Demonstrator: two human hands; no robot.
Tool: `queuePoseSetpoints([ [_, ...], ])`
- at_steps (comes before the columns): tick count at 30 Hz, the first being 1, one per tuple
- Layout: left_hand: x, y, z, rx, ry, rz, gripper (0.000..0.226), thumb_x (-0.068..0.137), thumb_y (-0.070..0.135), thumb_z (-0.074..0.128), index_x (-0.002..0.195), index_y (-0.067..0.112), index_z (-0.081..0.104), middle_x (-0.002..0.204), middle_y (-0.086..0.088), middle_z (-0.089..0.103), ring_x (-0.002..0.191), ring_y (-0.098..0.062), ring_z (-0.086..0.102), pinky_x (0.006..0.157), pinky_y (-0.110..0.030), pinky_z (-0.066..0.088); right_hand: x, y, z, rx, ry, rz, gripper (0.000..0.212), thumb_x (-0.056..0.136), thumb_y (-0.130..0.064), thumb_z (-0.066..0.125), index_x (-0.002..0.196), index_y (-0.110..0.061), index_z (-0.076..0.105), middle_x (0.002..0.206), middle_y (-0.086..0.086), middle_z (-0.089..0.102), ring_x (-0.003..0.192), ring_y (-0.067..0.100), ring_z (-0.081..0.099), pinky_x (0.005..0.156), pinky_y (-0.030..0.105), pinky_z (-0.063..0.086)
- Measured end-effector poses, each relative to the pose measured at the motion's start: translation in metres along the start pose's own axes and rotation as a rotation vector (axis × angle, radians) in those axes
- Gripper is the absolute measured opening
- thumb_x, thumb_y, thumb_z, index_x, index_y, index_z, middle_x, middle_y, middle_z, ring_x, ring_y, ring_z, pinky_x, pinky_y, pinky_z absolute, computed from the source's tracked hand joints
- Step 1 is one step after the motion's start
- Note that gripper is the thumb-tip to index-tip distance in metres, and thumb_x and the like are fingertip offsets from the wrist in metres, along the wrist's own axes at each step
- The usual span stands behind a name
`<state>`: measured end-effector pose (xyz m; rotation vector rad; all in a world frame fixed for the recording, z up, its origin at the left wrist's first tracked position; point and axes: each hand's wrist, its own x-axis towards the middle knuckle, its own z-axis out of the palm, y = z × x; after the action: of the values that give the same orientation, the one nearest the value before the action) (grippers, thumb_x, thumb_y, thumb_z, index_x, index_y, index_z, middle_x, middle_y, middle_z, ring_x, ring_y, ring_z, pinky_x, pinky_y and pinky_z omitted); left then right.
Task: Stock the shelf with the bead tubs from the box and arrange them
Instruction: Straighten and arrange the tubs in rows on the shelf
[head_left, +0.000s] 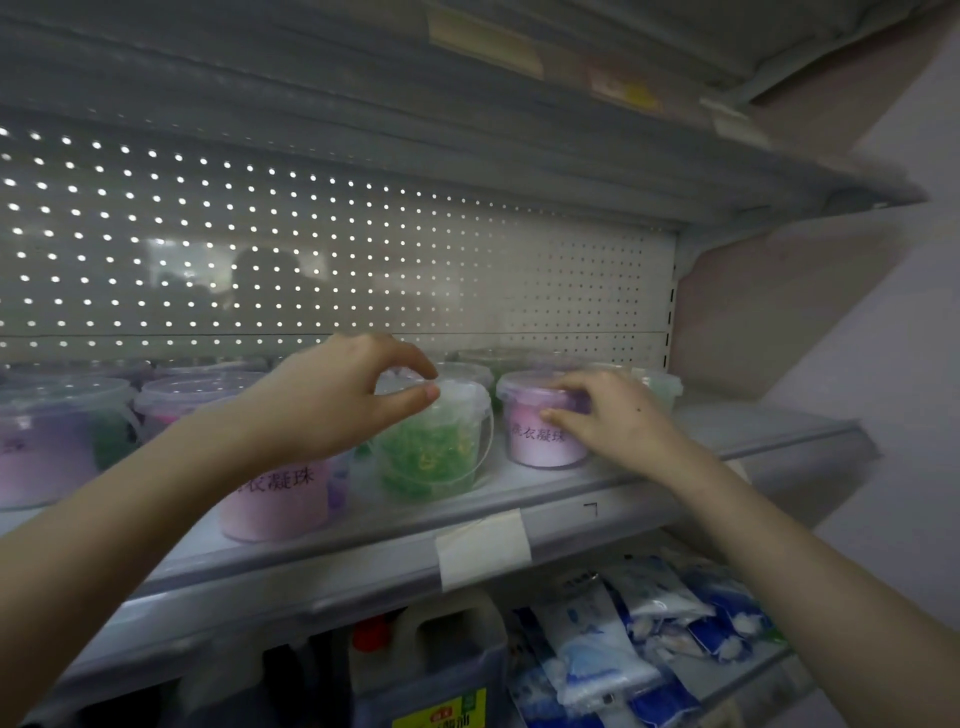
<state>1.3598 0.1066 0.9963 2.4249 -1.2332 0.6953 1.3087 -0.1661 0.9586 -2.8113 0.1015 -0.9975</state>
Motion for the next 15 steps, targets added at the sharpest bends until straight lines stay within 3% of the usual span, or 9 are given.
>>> queuePoseSetpoints([
  [7,0.017,0.007,0.014,0.024,-0.096,-0.042,0.035,0.087,0.054,0.048,0.116,0.038,0.058,0.126,0.013,0.058,0.108,-0.014,0.058,0.092,-0.039,0.047,-0.003,-0.003,-0.003,0.169,-0.027,0.016,0.048,0.076,-0.05,0.07,0.118,-0.026,0.066,0.119,-0.01,0.065,0.112,0.01,0.057,0.098,0.034,0.046],
  [11,0.023,0.006,0.017,0.06,-0.125,-0.08,0.035,0.088,0.053,0.049,0.118,0.038,0.057,0.123,0.012,0.058,0.112,-0.013,0.056,0.09,-0.035,0.046,0.012,0.012,-0.031,0.378,0.038,0.078,0.029,0.088,-0.038,0.062,0.11,-0.021,0.068,0.103,-0.013,0.064,0.096,0.002,0.057,0.088,0.02,0.043],
  [15,0.025,0.003,0.013,0.085,-0.158,-0.107,0.038,0.086,0.057,0.047,0.118,0.039,0.057,0.12,0.017,0.058,0.107,-0.009,0.057,0.09,-0.034,0.047,0.061,0.042,-0.033,0.161,0.016,0.157,0.026,0.088,-0.03,0.064,0.109,-0.015,0.068,0.11,0.001,0.067,0.098,0.012,0.059,0.088,0.029,0.047],
])
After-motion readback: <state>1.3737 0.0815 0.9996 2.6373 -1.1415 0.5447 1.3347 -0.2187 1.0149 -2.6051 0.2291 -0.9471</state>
